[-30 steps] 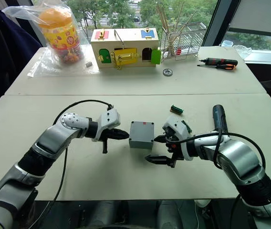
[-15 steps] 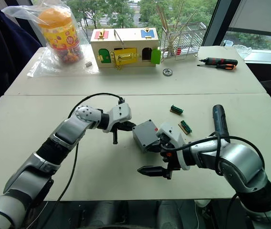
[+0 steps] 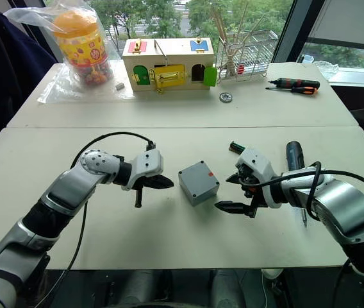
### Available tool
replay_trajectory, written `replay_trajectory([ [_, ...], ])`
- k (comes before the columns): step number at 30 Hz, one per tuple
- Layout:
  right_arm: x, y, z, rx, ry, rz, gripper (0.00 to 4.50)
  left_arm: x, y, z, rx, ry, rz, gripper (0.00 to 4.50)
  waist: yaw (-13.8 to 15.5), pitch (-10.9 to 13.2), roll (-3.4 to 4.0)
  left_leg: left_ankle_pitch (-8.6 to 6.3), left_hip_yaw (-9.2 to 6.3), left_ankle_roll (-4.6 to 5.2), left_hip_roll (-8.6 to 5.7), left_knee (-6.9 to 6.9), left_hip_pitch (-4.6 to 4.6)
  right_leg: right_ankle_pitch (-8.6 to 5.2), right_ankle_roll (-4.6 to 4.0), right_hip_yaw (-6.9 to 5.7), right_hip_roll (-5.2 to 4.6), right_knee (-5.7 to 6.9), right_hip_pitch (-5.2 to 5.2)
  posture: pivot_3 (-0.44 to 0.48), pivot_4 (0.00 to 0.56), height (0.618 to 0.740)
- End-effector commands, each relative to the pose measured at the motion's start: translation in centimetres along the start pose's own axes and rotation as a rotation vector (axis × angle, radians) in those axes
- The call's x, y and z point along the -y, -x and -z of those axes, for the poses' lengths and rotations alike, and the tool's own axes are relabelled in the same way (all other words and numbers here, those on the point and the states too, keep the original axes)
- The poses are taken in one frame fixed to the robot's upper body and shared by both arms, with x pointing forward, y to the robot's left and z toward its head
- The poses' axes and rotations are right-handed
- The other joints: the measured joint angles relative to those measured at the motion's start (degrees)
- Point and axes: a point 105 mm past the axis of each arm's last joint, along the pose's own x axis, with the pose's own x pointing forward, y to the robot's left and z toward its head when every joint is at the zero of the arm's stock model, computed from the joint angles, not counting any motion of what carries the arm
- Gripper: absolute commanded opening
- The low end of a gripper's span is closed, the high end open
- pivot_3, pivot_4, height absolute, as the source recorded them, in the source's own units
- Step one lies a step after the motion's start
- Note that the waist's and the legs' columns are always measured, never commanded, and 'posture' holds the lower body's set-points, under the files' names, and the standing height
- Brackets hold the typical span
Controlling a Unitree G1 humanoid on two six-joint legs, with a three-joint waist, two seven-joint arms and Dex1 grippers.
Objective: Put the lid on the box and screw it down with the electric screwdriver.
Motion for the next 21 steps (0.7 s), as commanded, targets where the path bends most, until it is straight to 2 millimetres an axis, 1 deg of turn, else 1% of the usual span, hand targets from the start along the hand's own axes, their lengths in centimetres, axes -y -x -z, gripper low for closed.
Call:
replay_trajectory([
  [1, -0.3, -0.2, -0.9, 0.024, 0.051, -0.023, 4.42, -0.2, -0.1, -1.1, 0.026, -0.031, -0.024, 0.00, 0.0, 0.0, 0.00, 0.00, 0.00, 0.00, 0.00, -0.01, 0.00, 0.00, 0.00, 0.00, 0.00, 0.00, -0.01, 0.000, 0.150, 0.711],
  [5, -2.2, -0.6, -1.9, 0.077, 0.027, -0.109, 4.42, -0.5, -0.6, -1.5, 0.055, -0.025, -0.041, 0.00, 0.0, 0.0, 0.00, 0.00, 0.00, 0.00, 0.01, 0.00, 0.00, 0.00, 0.00, 0.00, 0.01, 0.01, 0.00, 0.000, 0.150, 0.711],
  [10, -3.1, -0.7, -2.2, 0.095, -0.005, -0.131, 4.42, -1.7, -0.8, -1.4, 0.056, -0.030, -0.095, 0.00, 0.1, 0.0, 0.00, 0.00, -0.01, 0.00, 0.00, 0.00, 0.00, 0.00, 0.00, -0.01, 0.00, 0.01, 0.00, 0.000, 0.150, 0.711],
  [14, -3.3, -0.8, -2.0, 0.087, -0.008, -0.123, 4.42, -1.8, -0.9, -1.4, 0.058, -0.032, -0.094, 0.00, 0.0, 0.0, 0.00, 0.00, -0.01, 0.00, 0.00, 0.00, 0.00, 0.00, 0.00, -0.01, 0.00, 0.01, 0.01, 0.000, 0.150, 0.711],
  [16, -2.7, -0.3, -1.8, 0.085, -0.005, -0.088, 4.42, -1.6, -0.8, -1.4, 0.056, -0.034, -0.081, 0.00, -0.1, 0.0, 0.00, 0.00, -0.01, 0.00, 0.00, -0.01, 0.00, 0.00, 0.00, -0.01, 0.00, 0.01, 0.00, 0.000, 0.150, 0.711],
  [18, -1.3, 0.8, -1.7, 0.086, 0.003, -0.015, 4.42, -1.5, -0.4, -1.5, 0.055, -0.036, -0.077, 0.00, 0.0, 0.0, 0.00, 0.00, -0.01, 0.00, 0.00, -0.01, 0.00, 0.00, 0.00, -0.01, 0.00, 0.01, 0.00, 0.000, 0.150, 0.711],
  [19, -0.5, 1.5, -1.8, 0.093, 0.000, 0.027, 4.42, -1.6, -0.2, -1.5, 0.055, -0.033, -0.079, 0.00, 0.0, 0.0, 0.00, 0.00, -0.01, 0.00, 0.00, 0.00, 0.00, 0.00, 0.00, -0.02, 0.00, 0.01, 0.00, 0.000, 0.150, 0.711],
  [21, 2.0, 3.9, -2.7, 0.174, -0.037, 0.128, 4.42, -2.7, 0.9, -1.5, 0.069, 0.001, -0.120, 0.00, 0.0, 0.0, -0.01, 0.00, 0.00, 0.00, -0.01, 0.00, 0.00, 0.00, 0.00, -0.01, -0.01, 0.00, 0.01, 0.000, 0.150, 0.711],
])
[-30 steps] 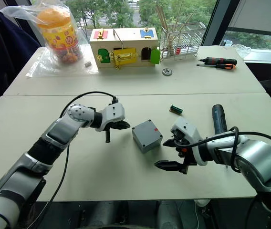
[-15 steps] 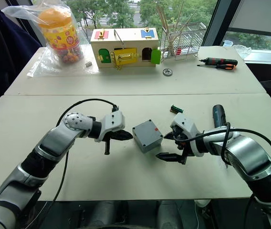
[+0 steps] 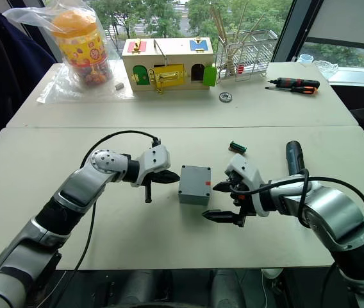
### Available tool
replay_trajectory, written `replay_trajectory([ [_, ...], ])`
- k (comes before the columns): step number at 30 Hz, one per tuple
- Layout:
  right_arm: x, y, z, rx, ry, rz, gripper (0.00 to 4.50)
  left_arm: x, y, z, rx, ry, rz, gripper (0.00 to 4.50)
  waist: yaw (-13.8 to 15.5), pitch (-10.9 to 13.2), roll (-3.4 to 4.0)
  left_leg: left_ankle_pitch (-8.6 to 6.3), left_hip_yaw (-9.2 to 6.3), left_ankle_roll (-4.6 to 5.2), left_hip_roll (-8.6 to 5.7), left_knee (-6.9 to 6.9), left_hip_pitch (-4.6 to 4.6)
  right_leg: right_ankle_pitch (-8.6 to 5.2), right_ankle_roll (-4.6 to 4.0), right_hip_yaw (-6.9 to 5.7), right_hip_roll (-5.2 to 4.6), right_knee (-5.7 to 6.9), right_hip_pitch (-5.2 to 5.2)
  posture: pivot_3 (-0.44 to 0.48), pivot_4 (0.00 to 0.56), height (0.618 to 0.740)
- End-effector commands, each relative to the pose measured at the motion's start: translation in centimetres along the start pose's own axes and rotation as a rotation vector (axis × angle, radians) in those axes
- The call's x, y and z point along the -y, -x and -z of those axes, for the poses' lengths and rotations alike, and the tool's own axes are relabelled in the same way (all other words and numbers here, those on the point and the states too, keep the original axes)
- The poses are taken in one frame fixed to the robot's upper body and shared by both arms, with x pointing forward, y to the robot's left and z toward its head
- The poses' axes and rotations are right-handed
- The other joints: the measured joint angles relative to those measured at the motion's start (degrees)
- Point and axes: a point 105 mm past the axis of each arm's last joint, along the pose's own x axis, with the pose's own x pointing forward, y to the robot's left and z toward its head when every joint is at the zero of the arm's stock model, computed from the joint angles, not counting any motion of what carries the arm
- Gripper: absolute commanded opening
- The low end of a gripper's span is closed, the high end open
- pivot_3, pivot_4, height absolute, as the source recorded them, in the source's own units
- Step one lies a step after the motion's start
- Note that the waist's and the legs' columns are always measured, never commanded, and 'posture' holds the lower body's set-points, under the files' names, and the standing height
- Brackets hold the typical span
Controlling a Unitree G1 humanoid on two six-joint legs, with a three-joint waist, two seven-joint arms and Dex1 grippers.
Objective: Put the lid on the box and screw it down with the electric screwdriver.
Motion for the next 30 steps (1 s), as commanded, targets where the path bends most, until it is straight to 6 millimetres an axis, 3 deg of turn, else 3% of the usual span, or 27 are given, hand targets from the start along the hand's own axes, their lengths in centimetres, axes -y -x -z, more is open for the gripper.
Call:
replay_trajectory([
  [1, 3.9, 4.4, -2.7, 0.167, -0.004, 0.188, 4.42, -2.0, 2.2, -1.5, 0.067, 0.018, -0.079, 0.00, 0.0, 0.0, -0.01, 0.00, 0.00, 0.00, 0.00, 0.01, 0.00, 0.00, 0.00, 0.00, 0.00, 0.00, 0.00, 0.000, 0.150, 0.711],
  [5, 8.6, 6.4, -4.0, 0.349, -0.042, 0.398, 4.42, -3.1, 3.7, -3.7, 0.208, 0.109, -0.110, 0.00, -0.2, 0.0, -0.02, 0.00, 0.01, 0.00, 0.04, 0.00, 0.03, 0.00, 0.00, 0.00, 0.03, 0.00, 0.00, 0.000, 0.150, 0.711],
  [9, 12.0, 3.9, -3.0, 0.387, -0.084, 0.476, 4.42, -3.3, 3.9, -5.3, 0.288, 0.136, -0.113, 0.00, -0.2, 0.0, -0.02, 0.01, 0.09, -0.01, 0.00, -0.07, 0.10, 0.00, 0.01, 0.01, 0.04, 0.05, 0.05, 0.000, 0.150, 0.711],
  [15, 14.5, 0.9, -2.7, 0.394, -0.066, 0.509, 4.42, -4.1, 4.1, -5.2, 0.282, 0.138, -0.176, 0.00, -0.4, 0.0, 0.00, 0.03, 0.16, -0.04, -0.12, -0.13, 0.12, 0.00, 0.01, 0.01, 0.04, 0.05, 0.07, 0.000, 0.150, 0.711],
  [20, 15.3, -0.6, -2.6, 0.381, -0.027, 0.500, 4.42, -3.4, 4.0, -4.1, 0.230, 0.121, -0.180, 0.00, -0.6, 0.0, 0.00, 0.04, 0.15, -0.07, -0.08, -0.16, 0.12, 0.00, 0.01, -0.01, 0.05, 0.04, 0.08, 0.000, 0.150, 0.711],
  [23, 15.6, -1.0, -2.5, 0.375, -0.016, 0.496, 3.70, -3.0, 4.0, -3.6, 0.213, 0.126, -0.183, 0.00, -0.5, 0.0, 0.01, 0.04, 0.16, -0.07, -0.10, -0.18, 0.13, 0.00, 0.01, -0.01, 0.05, 0.03, 0.09, 0.000, 0.150, 0.711],
  [28, 15.6, -1.5, -2.3, 0.362, 0.000, 0.479, 1.73, -2.7, 4.1, -3.6, 0.212, 0.138, -0.189, 0.00, -0.6, 0.0, 0.02, 0.05, 0.16, -0.08, -0.02, -0.15, 0.13, 0.00, 0.01, -0.01, 0.05, 0.04, 0.11, 0.000, 0.150, 0.711],
  [30, 15.7, -1.6, -2.2, 0.350, 0.019, 0.485, 1.73, -2.6, 4.1, -3.4, 0.205, 0.139, -0.191, 0.00, -0.7, 0.0, 0.02, 0.05, 0.15, -0.08, -0.01, -0.16, 0.14, 0.00, 0.01, -0.01, 0.06, 0.04, 0.11, 0.000, 0.150, 0.711],
])
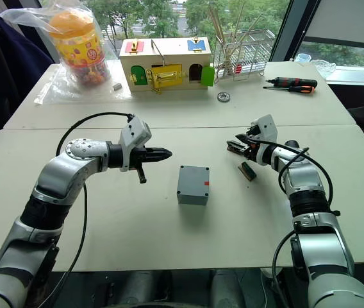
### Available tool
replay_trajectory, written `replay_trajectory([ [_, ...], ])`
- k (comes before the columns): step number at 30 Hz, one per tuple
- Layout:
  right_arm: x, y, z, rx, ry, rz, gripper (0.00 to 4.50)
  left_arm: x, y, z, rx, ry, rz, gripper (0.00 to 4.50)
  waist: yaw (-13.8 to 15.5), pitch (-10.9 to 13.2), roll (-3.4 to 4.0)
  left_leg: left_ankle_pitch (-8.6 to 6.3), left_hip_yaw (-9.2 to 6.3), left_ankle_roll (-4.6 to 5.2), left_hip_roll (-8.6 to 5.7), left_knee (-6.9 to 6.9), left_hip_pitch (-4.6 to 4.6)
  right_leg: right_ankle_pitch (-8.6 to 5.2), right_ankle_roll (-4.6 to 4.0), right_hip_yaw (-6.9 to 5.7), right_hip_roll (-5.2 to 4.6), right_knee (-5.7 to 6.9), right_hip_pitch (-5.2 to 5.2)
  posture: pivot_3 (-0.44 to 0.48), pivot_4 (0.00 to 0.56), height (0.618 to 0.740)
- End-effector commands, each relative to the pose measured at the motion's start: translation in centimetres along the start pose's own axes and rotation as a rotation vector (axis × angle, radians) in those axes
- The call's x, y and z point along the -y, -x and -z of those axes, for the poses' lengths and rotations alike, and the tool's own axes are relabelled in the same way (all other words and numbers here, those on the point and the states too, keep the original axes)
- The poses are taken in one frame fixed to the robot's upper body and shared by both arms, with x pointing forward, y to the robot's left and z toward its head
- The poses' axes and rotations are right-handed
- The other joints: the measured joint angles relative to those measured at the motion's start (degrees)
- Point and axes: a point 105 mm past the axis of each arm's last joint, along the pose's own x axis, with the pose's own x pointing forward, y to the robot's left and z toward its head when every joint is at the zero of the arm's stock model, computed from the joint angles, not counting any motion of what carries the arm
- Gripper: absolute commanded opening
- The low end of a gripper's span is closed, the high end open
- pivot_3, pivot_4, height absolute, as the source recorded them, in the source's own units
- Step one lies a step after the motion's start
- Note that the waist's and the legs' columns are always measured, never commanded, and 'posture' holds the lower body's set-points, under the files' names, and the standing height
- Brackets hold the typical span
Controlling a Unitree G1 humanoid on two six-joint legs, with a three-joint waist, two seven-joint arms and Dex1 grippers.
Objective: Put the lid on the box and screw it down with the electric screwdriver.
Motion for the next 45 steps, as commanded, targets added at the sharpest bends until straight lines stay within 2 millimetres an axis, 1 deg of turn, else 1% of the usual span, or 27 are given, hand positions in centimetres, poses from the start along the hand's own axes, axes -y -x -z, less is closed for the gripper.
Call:
replay_trajectory([
  [1, 0.2, -0.1, -1.5, 0.038, 0.061, 0.003, 1.73, 0.4, 0.2, -0.7, 0.016, -0.028, 0.003, 0.00, 0.0, 0.0, 0.00, 0.00, 0.01, 0.00, 0.00, 0.00, 0.00, 0.00, 0.00, 0.00, 0.00, 0.00, 0.00, 0.000, 0.150, 0.711],
  [4, 0.4, -0.2, -1.6, 0.047, 0.044, 0.008, 1.73, 0.4, 0.2, -0.3, -0.005, -0.044, 0.004, 0.00, -0.1, 0.0, 0.00, 0.00, 0.01, 0.00, 0.00, -0.01, 0.00, 0.00, 0.00, 0.00, 0.00, 0.00, 0.00, 0.000, 0.150, 0.711],
  [13, 0.1, -0.5, -1.3, 0.042, 0.018, -0.002, 1.73, 0.5, -0.1, -0.3, -0.005, -0.047, -0.001, 0.00, 0.0, 0.0, 0.01, 0.00, 0.00, -0.01, 0.00, 0.00, 0.01, 0.00, 0.00, 0.00, 0.00, 0.00, 0.01, 0.000, 0.150, 0.711],
  [16, 0.1, -0.6, -1.3, 0.042, 0.017, 0.000, 0.87, 0.5, -0.2, -0.3, -0.005, -0.046, -0.001, 0.00, -0.1, 0.0, 0.01, 0.00, 0.01, -0.01, 0.00, 0.00, 0.01, 0.00, 0.00, 0.00, 0.00, 0.00, 0.01, 0.000, 0.150, 0.711],
  [17, 0.1, -0.6, -1.3, 0.042, 0.016, 0.000, 0.37, 0.5, -0.2, -0.3, -0.005, -0.045, -0.001, 0.00, -0.1, 0.0, 0.01, 0.00, 0.01, -0.01, 0.00, 0.00, 0.01, 0.00, 0.00, 0.00, 0.00, 0.00, 0.01, 0.000, 0.150, 0.711],
  [18, 0.1, -0.7, -1.3, 0.044, 0.017, 0.004, 0.08, 0.5, -0.2, -0.2, -0.008, -0.047, -0.003, 0.00, -0.1, 0.0, 0.01, 0.00, 0.01, -0.01, 0.00, -0.01, 0.01, 0.00, 0.00, 0.00, 0.00, 0.00, 0.01, 0.000, 0.150, 0.711],
  [28, 0.4, -0.3, -1.6, 0.049, 0.022, 0.018, 0.08, 0.5, -0.3, -0.1, -0.009, -0.049, -0.007, 0.00, -0.1, 0.0, 0.01, 0.00, 0.01, -0.01, 0.00, -0.01, 0.01, 0.00, 0.00, 0.00, 0.00, 0.00, 0.01, 0.000, 0.150, 0.711],
  [41, 0.9, 0.4, -3.7, 0.099, 0.011, 0.033, 0.08, 0.5, -0.6, -0.1, -0.008, -0.051, -0.001, 0.00, -0.1, 0.0, 0.02, 0.00, 0.02, -0.01, 0.00, -0.01, 0.01, 0.00, 0.00, 0.00, 0.00, 0.00, 0.01, 0.000, 0.150, 0.711],
  [43, 0.9, 0.6, -4.2, 0.109, 0.019, 0.033, 0.08, 0.6, -0.6, -0.1, -0.006, -0.050, 0.000, 0.00, -0.1, 0.0, 0.02, 0.00, 0.02, -0.01, 0.00, -0.01, 0.01, 0.00, 0.00, 0.00, 0.00, 0.00, 0.01, 0.000, 0.150, 0.711],
  [45, 0.7, 1.1, -5.2, 0.137, 0.035, 0.022, 0.08, 0.6, -0.4, -0.2, -0.002, -0.049, 0.001, 0.00, -0.1, 0.0, 0.06, 0.00, 0.01, -0.01, 0.00, -0.01, 0.01, 0.00, 0.00, 0.00, 0.00, 0.00, 0.00, 0.000, 0.150, 0.711],
])
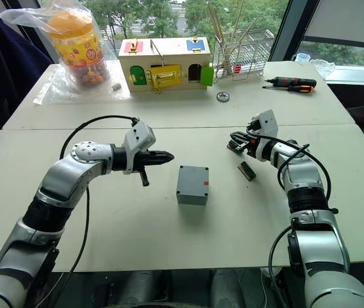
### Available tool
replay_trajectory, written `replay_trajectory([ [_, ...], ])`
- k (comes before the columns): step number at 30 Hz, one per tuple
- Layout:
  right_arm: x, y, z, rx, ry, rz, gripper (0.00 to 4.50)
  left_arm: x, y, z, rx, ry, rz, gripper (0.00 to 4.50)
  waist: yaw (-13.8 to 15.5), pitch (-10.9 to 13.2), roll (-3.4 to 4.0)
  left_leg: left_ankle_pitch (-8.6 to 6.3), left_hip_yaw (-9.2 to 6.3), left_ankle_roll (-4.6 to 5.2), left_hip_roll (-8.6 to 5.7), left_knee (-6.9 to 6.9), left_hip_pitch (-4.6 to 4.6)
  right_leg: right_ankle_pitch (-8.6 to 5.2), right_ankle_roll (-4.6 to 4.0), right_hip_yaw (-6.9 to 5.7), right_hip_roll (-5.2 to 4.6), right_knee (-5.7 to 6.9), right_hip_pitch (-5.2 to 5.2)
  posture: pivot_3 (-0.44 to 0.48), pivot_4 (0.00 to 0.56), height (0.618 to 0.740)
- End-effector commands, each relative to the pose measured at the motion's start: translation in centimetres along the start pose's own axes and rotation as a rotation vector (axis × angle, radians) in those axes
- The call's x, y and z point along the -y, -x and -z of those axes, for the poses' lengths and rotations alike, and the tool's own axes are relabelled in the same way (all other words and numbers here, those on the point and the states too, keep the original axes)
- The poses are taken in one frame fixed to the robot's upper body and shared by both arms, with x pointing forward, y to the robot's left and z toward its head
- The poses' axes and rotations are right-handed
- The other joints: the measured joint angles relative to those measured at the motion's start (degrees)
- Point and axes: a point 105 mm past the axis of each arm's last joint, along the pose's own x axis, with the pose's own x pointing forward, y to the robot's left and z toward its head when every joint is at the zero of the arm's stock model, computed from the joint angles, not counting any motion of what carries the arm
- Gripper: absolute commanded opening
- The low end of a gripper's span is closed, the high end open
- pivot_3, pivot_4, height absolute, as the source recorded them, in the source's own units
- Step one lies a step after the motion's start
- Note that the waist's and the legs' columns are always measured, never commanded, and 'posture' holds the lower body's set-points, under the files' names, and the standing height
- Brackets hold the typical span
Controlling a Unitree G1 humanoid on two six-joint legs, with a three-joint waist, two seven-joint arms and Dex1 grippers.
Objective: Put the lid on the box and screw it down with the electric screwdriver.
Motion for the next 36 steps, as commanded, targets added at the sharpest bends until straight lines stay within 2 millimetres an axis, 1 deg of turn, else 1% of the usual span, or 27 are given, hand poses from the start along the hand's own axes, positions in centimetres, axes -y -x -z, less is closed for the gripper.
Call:
replay_trajectory([
  [1, 0.0, 1.1, -4.1, 0.113, 0.060, -0.010, 0.08, 0.2, 0.4, -1.0, 0.031, -0.036, 0.001, 0.00, 0.0, 0.0, 0.04, 0.00, -0.01, 0.00, 0.00, 0.00, 0.00, 0.00, 0.00, 0.01, 0.00, 0.00, 0.00, 0.000, 0.150, 0.711],
  [3, -0.8, 1.8, -5.2, 0.140, 0.074, -0.041, 0.08, 0.3, 0.7, -1.1, 0.039, -0.030, 0.006, 0.00, 0.1, 0.0, 0.05, 0.00, -0.01, 0.00, 0.02, -0.02, 0.00, 0.00, 0.00, 0.00, 0.00, 0.00, 0.00, 0.000, 0.150, 0.711],
  [4, -1.6, 2.3, -5.8, 0.162, 0.078, -0.072, 0.08, 0.5, 1.0, -1.3, 0.049, -0.023, 0.015, 0.00, 0.1, 0.0, 0.04, 0.00, -0.02, 0.00, 0.02, -0.02, 0.00, 0.00, 0.00, 0.00, 0.00, 0.00, -0.01, 0.000, 0.150, 0.711],
  [5, -2.7, 3.1, -6.5, 0.183, 0.076, -0.119, 0.08, 0.8, 1.3, -1.6, 0.060, -0.015, 0.033, 0.00, 0.2, 0.0, 0.04, 0.00, -0.03, 0.00, 0.03, -0.02, 0.00, 0.00, 0.00, 0.00, 0.00, 0.00, 0.00, 0.000, 0.150, 0.711],
  [7, -5.0, 4.4, -6.9, 0.190, 0.069, -0.209, 0.08, 1.5, 1.8, -1.9, 0.075, -0.001, 0.073, 0.00, 0.3, 0.0, 0.04, 0.00, -0.11, 0.00, 0.05, -0.05, 0.00, 0.00, 0.00, 0.00, 0.00, -0.01, -0.01, 0.000, 0.150, 0.711],
  [9, -7.4, 5.4, -6.4, 0.167, 0.041, -0.299, 0.08, 2.5, 2.3, -2.0, 0.075, 0.013, 0.125, 0.00, 0.5, 0.0, 0.04, 0.00, -0.12, 0.00, 0.05, -0.03, 0.00, 0.00, 0.00, -0.01, 0.00, -0.01, 0.00, 0.000, 0.150, 0.711],
  [11, -9.3, 6.1, -5.4, 0.130, 0.007, -0.362, 0.08, 3.4, 2.6, -1.9, 0.070, 0.026, 0.178, 0.00, 0.5, 0.0, 0.04, 0.00, -0.13, 0.00, 0.06, 0.02, 0.05, 0.00, 0.00, 0.00, -0.01, 0.00, 0.06, 0.000, 0.150, 0.711],
  [14, -10.8, 6.4, -4.3, 0.092, -0.019, -0.390, 0.08, 3.9, 2.6, -1.8, 0.069, 0.043, 0.212, 0.00, 0.5, 0.0, 0.04, -0.01, -0.14, 0.00, 0.05, 0.03, 0.12, 0.00, -0.01, 0.01, -0.02, -0.01, 0.11, 0.000, 0.150, 0.711],
  [17, -11.5, 6.4, -3.7, 0.078, -0.035, -0.393, 0.08, 4.0, 2.2, -1.7, 0.067, 0.043, 0.215, 0.00, 0.5, 0.0, 0.04, -0.01, -0.14, 0.01, 0.03, 0.03, 0.12, 0.00, -0.01, 0.02, -0.02, -0.01, 0.10, 0.000, 0.150, 0.711],
  [20, -11.7, 6.2, -3.4, 0.068, -0.040, -0.388, 0.08, 4.0, 1.9, -1.5, 0.060, 0.039, 0.215, 0.00, 0.5, 0.0, 0.04, -0.01, -0.14, 0.01, 0.03, -0.01, 0.12, 0.00, -0.01, 0.01, -0.01, -0.01, 0.10, 0.000, 0.150, 0.711],
  [25, -11.2, 5.8, -2.7, 0.050, -0.048, -0.363, 0.08, 3.8, 1.7, -1.3, 0.055, 0.035, 0.211, 0.00, 0.5, 0.0, 0.03, -0.01, -0.13, 0.01, 0.02, -0.01, 0.12, 0.00, -0.01, 0.02, -0.01, -0.01, 0.10, 0.000, 0.150, 0.711],
  [30, -11.2, 5.7, -1.8, 0.015, -0.050, -0.371, 0.08, 3.3, 1.7, -1.1, 0.047, 0.029, 0.178, 0.00, 0.5, 0.0, 0.03, -0.01, -0.13, 0.01, 0.02, -0.02, 0.12, 0.00, -0.01, 0.01, -0.01, -0.01, 0.10, 0.000, 0.150, 0.711],
  [36, -11.1, 5.5, -1.3, -0.003, -0.049, -0.369, 0.08, 3.2, 1.6, -1.0, 0.048, 0.032, 0.173, 0.00, 0.5, 0.0, 0.03, -0.01, -0.14, 0.01, 0.02, -0.02, 0.12, 0.00, -0.01, 0.01, -0.01, -0.01, 0.10, 0.000, 0.150, 0.711],
])
